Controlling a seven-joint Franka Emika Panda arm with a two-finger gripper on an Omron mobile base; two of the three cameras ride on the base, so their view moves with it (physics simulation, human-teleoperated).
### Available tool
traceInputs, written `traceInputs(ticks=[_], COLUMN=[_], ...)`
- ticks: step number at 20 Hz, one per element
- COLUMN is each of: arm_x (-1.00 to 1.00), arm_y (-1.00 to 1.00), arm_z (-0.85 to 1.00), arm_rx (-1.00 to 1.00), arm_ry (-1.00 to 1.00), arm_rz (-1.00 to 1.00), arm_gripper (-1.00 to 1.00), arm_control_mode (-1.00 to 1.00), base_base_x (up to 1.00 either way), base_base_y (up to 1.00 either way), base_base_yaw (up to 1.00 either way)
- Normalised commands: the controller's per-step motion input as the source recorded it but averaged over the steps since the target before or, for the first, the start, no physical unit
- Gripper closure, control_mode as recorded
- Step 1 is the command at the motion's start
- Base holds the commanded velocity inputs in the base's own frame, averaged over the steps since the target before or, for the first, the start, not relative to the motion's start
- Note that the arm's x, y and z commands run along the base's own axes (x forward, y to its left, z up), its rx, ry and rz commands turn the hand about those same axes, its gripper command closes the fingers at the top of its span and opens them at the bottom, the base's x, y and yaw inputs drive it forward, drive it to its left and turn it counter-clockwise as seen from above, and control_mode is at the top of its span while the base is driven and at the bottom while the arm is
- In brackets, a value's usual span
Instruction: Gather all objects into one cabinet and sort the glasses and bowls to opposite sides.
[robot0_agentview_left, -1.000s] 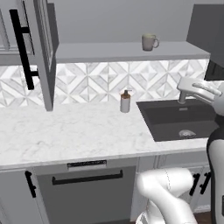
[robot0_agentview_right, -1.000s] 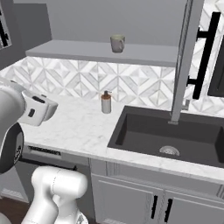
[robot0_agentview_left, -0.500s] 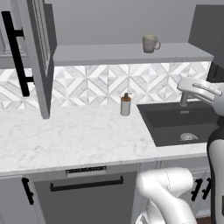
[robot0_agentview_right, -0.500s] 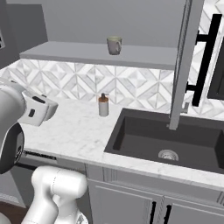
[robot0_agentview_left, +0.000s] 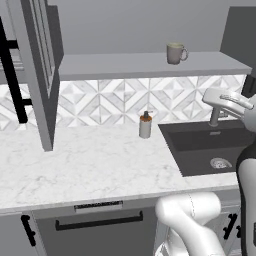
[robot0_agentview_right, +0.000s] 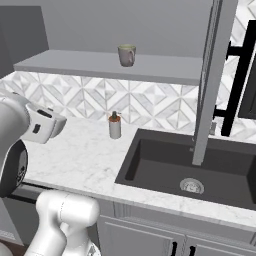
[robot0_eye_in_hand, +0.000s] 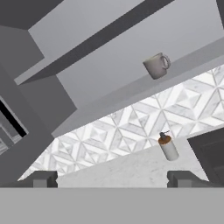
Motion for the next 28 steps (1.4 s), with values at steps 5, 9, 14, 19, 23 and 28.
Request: traceInputs(ticks=[5, 9, 14, 19, 23, 28], arm_x=[0.0, 0.0, 0.0, 0.0, 0.07, 0.26], arm_y=[0.0, 0.0, 0.0, -0.01, -0.29, -0.44], arm_z=[0.0, 0.0, 0.0, 0.89, 0.55, 0.0], arm_rx=[0.0, 0.0, 0.0, -0.06, 0.0, 0.0], arm_ry=[0.0, 0.0, 0.0, -0.02, -0.01, 0.04], arm_rz=[0.0, 0.0, 0.0, 0.0, -0.07, 0.05], arm_gripper=[-1.0, -1.0, -1.0, -1.0, -1.0, -1.0], arm_control_mode=[1.0, 1.0, 1.0, -1.0, -1.0, -1.0], base_base_x=[0.25, 0.04, 0.0, 0.0, 0.0, 0.0], base_base_y=[-0.02, 0.0, 0.0, 0.0, 0.0, 0.0], base_base_yaw=[0.0, 0.0, 0.0, 0.0, 0.0, 0.0])
